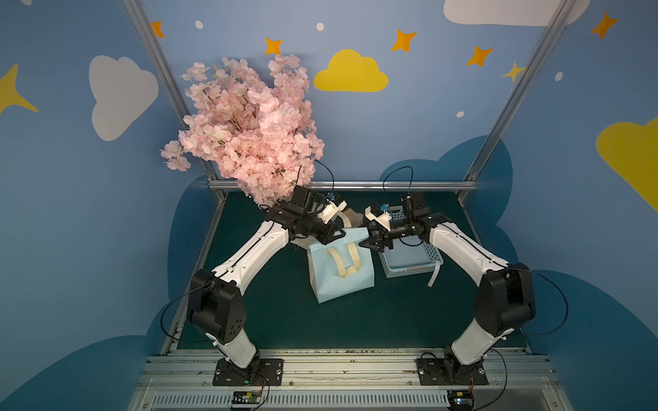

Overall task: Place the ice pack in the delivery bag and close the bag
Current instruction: Seal the delivery bag at the center of the board.

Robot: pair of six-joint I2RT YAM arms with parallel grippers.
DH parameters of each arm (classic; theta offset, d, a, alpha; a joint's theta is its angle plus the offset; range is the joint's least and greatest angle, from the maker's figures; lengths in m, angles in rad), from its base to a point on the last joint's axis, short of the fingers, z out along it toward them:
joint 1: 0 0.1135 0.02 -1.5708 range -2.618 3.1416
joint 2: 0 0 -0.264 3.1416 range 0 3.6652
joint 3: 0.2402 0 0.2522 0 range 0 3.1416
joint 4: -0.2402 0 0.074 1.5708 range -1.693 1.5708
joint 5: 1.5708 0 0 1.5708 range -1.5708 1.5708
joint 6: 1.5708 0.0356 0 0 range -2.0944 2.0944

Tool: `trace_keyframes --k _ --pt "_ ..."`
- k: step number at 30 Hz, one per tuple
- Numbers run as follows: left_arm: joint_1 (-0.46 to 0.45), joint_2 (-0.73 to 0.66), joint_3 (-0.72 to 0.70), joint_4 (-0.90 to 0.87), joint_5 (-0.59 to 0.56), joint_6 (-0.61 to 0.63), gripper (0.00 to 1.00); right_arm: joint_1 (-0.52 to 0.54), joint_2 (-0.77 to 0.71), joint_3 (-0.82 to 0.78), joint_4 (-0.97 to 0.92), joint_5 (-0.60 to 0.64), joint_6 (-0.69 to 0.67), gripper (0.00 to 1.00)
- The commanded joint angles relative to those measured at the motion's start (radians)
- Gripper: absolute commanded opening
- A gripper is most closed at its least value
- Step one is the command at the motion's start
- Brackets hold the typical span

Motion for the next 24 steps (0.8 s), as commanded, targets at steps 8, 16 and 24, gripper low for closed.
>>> trace_keyframes --k 8,16,24 --pt "-0.025 0.009 -0.005 -0.025 -0.032 0.055 0.19 0.017 0.011 0.072 -0.058 -0.047 0.055 0.78" --pt "-0.025 -0.004 -0.009 -0.021 -0.039 0.061 0.20 0.019 0.079 0.087 -0.073 -0.050 0.049 0.54" --pt "-0.010 -0.093 -0.054 -0.096 -0.055 0.091 0.55 0.011 0.057 0.078 -0.093 -0.031 0.038 0.00"
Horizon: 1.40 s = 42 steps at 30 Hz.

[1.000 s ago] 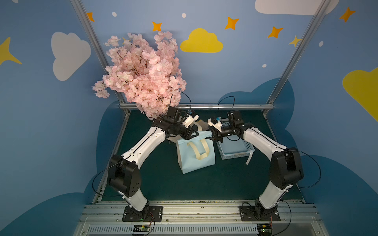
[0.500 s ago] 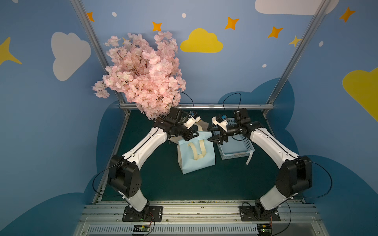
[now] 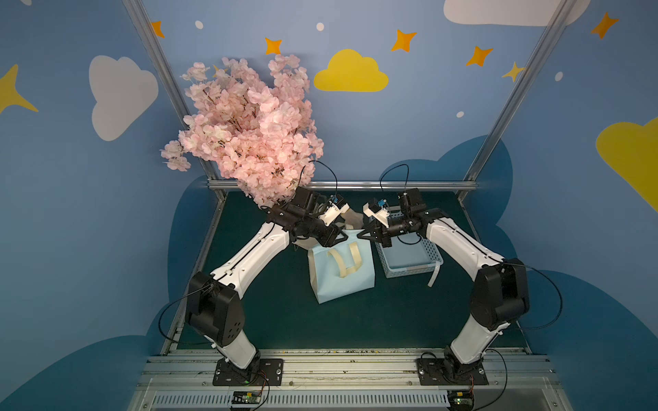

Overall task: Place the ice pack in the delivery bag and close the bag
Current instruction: Seal the delivery bag at the center of the board.

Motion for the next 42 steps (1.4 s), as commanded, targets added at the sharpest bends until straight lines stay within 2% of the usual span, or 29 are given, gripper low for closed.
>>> trace_keyframes --k 1,4,13,19,29,31,33,35,37,42 --pt "0.012 -0.073 -0.051 -0.078 -0.019 0.024 0.58 -0.003 -0.023 0.000 -0.026 0.010 -0.012 0.00" --pt "0.030 -0.128 -0.099 -0.088 -0.047 0.017 0.59 -0.006 -0.029 -0.001 -0.026 0.028 -0.023 0.00" --pt "0.092 -0.229 -0.213 -0.128 -0.036 0.001 0.53 -0.006 -0.020 0.021 -0.018 0.034 -0.010 0.00" --pt "0.131 -0.265 -0.260 -0.107 -0.059 -0.006 0.36 -0.006 -0.026 0.016 -0.011 0.025 -0.003 0.00" --pt "0.158 -0.303 -0.317 -0.012 0.003 -0.038 0.10 -0.012 -0.051 -0.015 0.004 0.023 -0.001 0.00" --pt "0.164 -0.309 -0.330 0.000 -0.010 -0.044 0.11 -0.015 -0.053 -0.016 0.007 0.020 0.004 0.00" --pt "0.168 -0.319 -0.348 0.022 -0.016 -0.060 0.24 -0.017 -0.055 -0.017 0.009 0.019 0.008 0.00" --pt "0.172 -0.325 -0.371 0.051 -0.001 -0.069 0.31 -0.019 -0.056 -0.021 0.011 0.020 0.009 0.09" --pt "0.173 -0.331 -0.390 0.073 0.011 -0.076 0.33 -0.018 -0.058 -0.021 0.011 0.022 0.010 0.14" --pt "0.178 -0.352 -0.439 0.122 0.020 -0.090 0.34 -0.019 -0.069 -0.019 0.009 0.033 0.015 0.20"
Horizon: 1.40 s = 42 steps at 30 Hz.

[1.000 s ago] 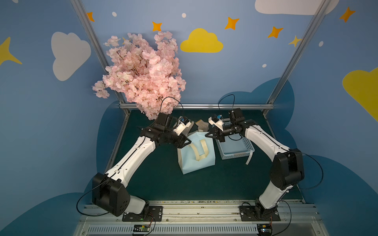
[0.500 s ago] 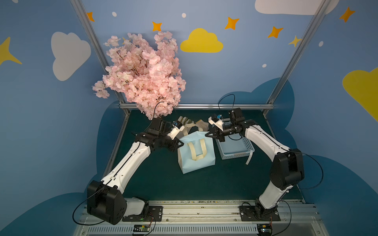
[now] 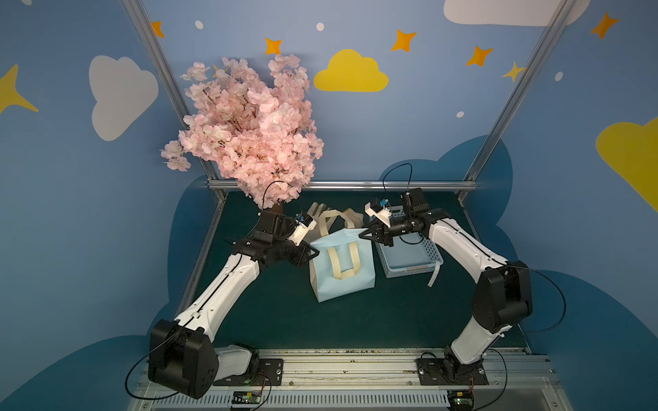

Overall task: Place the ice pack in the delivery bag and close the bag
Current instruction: Seal the delivery bag at the center of the board.

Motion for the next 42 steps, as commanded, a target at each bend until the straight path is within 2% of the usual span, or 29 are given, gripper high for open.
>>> trace_keyframes --k 1,5,11,13,17,21,31,37,39,41,42 --pt "0.013 -0.025 -0.032 0.052 0.014 -0.021 0.33 -0.005 -0.044 -0.006 0.001 0.006 0.006 0.21" --pt "0.020 -0.027 -0.066 0.113 0.047 -0.038 0.29 -0.006 -0.044 -0.006 -0.001 0.018 0.006 0.21" --pt "0.043 -0.038 -0.105 0.163 0.073 -0.045 0.23 -0.015 -0.041 -0.008 -0.010 0.034 0.000 0.09" --pt "0.057 -0.044 -0.124 0.176 0.088 -0.044 0.24 -0.018 -0.040 -0.008 -0.014 0.039 -0.004 0.02" --pt "0.069 -0.035 -0.149 0.218 0.128 -0.044 0.36 -0.019 -0.031 0.006 -0.035 0.039 -0.014 0.02" --pt "0.071 -0.003 -0.153 0.259 0.144 -0.046 0.35 -0.019 -0.032 0.008 -0.036 0.041 -0.015 0.02" --pt "0.094 0.029 -0.156 0.311 0.155 -0.036 0.03 -0.045 -0.034 0.004 -0.060 0.069 -0.063 0.00" --pt "0.112 0.022 -0.163 0.312 0.217 0.018 0.03 -0.063 -0.048 0.033 -0.104 0.067 -0.089 0.00" --pt "0.109 0.013 -0.168 0.338 0.248 0.021 0.03 -0.060 -0.069 0.058 -0.128 0.062 -0.082 0.07" --pt "0.102 -0.002 -0.184 0.380 0.253 0.028 0.03 -0.053 -0.101 0.075 -0.149 0.082 -0.077 0.21" --pt "0.094 -0.012 -0.190 0.395 0.247 0.040 0.03 -0.050 -0.119 0.087 -0.162 0.096 -0.073 0.34"
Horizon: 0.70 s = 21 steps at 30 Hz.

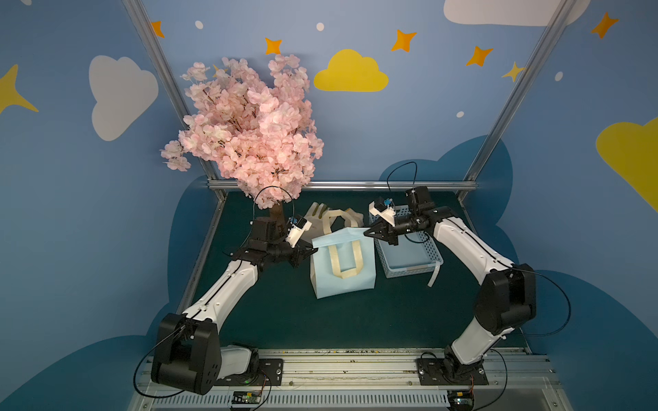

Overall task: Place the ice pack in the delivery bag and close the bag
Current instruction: Seal the delivery bag at the center of the board.

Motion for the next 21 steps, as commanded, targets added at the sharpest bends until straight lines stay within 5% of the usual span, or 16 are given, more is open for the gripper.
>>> trace_keyframes --k 1,3,7,13,21 --pt "-0.003 -0.037 -0.019 0.052 0.002 0.046 0.03 -0.008 -0.100 0.066 -0.080 0.049 -0.001 0.45" --pt "-0.017 -0.052 -0.019 0.050 -0.005 0.072 0.03 0.005 -0.140 0.091 -0.112 0.076 0.002 0.62" --pt "-0.048 -0.071 -0.020 0.046 -0.015 0.112 0.03 0.086 -0.193 0.117 -0.137 0.163 0.005 0.71" --pt "-0.064 -0.070 -0.029 0.078 -0.018 0.121 0.03 0.190 -0.125 0.159 -0.165 0.240 -0.032 0.73" --pt "-0.067 -0.055 -0.020 0.073 -0.010 0.157 0.03 0.271 0.050 0.357 -0.248 0.270 -0.047 0.62"
